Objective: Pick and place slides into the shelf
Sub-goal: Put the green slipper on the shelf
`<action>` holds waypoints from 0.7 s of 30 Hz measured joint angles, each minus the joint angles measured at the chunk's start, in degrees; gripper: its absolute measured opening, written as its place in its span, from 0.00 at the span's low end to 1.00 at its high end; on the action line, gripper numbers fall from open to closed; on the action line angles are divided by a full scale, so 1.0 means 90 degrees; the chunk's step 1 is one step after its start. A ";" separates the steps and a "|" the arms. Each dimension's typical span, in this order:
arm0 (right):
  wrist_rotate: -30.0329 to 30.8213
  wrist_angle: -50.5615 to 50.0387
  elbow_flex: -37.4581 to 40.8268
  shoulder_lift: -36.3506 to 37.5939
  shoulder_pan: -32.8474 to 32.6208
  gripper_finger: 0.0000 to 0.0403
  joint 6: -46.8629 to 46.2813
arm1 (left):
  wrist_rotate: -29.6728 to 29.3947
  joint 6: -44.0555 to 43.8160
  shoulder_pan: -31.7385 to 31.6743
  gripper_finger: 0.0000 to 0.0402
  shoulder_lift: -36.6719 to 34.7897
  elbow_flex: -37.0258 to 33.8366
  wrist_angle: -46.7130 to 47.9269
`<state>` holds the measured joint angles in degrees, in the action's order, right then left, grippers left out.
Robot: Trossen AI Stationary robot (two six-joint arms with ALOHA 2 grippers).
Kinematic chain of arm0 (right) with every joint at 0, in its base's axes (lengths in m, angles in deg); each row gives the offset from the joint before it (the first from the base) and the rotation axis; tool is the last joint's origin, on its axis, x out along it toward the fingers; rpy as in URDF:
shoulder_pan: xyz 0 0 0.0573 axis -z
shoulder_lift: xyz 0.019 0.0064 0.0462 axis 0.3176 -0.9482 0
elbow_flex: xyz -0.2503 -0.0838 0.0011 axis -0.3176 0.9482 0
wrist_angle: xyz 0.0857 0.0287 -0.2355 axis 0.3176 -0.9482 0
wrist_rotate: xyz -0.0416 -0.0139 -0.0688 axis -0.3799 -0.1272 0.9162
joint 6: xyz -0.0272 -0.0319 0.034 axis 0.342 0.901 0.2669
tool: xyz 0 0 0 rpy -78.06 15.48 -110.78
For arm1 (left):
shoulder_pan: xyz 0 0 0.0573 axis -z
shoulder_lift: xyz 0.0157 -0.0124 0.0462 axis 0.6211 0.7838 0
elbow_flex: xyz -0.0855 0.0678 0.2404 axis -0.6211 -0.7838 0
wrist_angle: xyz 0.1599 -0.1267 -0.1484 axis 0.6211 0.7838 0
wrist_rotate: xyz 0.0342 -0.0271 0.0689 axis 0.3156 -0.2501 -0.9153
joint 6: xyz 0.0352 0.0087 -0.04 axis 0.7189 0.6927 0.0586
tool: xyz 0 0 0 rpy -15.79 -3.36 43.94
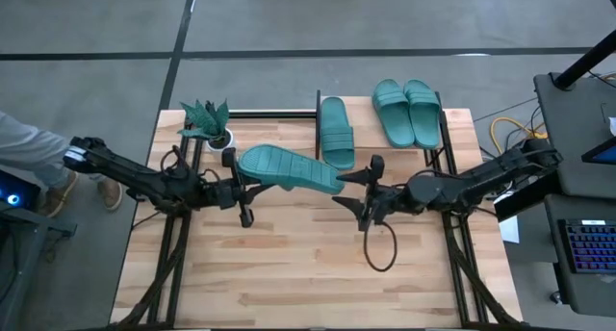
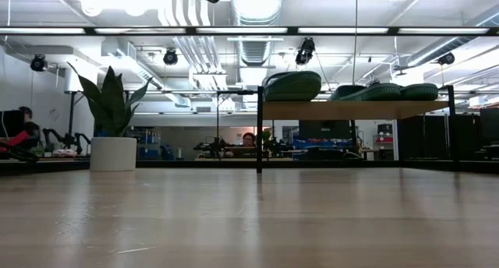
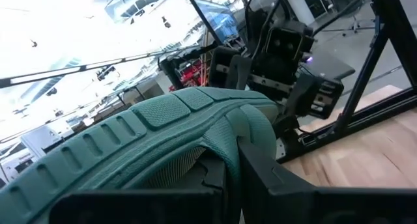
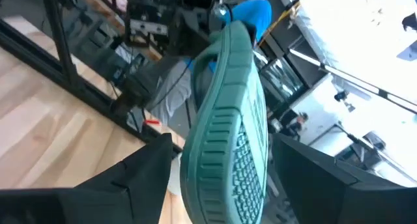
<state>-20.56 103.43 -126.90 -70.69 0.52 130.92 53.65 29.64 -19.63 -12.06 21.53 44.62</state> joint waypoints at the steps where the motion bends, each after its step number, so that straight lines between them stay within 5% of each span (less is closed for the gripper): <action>1: 0.0078 -0.0009 -0.0047 -0.0059 0.0001 0.64 0.0019 | 0.0001 0.0001 0.0000 0.00 0.0041 0.0006 -0.0057; 12: 0.0417 -0.0007 -0.0570 -0.0437 0.0015 0.58 -0.0053 | 0.0109 0.0048 0.0000 0.00 0.0229 0.0005 -0.0637; 21: 0.0773 -0.0063 -0.0648 -0.0424 0.0105 0.20 -0.0423 | 0.0398 -0.0115 -0.0002 0.00 0.0250 0.0015 -0.0723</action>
<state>-13.60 102.86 -132.73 -74.51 1.46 127.11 57.23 28.61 -19.65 -9.81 21.67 38.11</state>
